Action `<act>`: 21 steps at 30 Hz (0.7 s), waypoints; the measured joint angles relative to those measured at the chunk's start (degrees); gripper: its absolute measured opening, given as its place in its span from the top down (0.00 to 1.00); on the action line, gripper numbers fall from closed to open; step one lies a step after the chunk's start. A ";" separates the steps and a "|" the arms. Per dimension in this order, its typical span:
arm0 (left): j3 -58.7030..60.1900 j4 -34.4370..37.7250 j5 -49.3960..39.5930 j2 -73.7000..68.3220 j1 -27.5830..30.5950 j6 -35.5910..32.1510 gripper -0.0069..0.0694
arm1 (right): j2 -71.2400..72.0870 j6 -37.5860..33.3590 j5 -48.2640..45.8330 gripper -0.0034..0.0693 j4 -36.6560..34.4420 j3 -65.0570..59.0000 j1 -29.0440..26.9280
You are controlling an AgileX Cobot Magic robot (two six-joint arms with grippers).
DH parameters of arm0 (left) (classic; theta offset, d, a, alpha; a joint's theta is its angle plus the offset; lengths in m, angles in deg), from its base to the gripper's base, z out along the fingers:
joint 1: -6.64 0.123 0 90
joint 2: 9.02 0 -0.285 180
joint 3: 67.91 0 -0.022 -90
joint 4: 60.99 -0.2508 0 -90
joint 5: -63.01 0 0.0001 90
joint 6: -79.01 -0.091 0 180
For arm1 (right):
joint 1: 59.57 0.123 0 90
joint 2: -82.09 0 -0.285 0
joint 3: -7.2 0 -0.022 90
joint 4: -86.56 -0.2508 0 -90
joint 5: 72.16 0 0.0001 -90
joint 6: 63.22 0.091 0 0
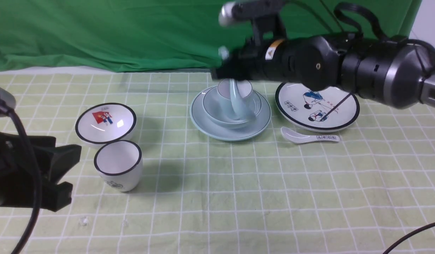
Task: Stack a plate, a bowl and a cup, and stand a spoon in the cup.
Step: Use the right arm to put the blue soup spoon into the blue teacup in the middle
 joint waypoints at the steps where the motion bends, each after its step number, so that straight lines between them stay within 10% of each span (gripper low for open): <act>1: 0.00 0.00 0.00 0.00 0.00 0.00 0.59 | 0.00 0.05 1.29 0.85 0.00 0.00 0.00; 7: 0.00 0.11 0.07 0.00 0.00 -0.05 0.59 | -8.43 1.03 25.37 0.85 0.07 0.00 0.00; 21: 0.00 0.06 0.17 0.00 0.00 -0.05 0.59 | -11.99 -12.42 26.63 0.61 0.07 -0.05 0.00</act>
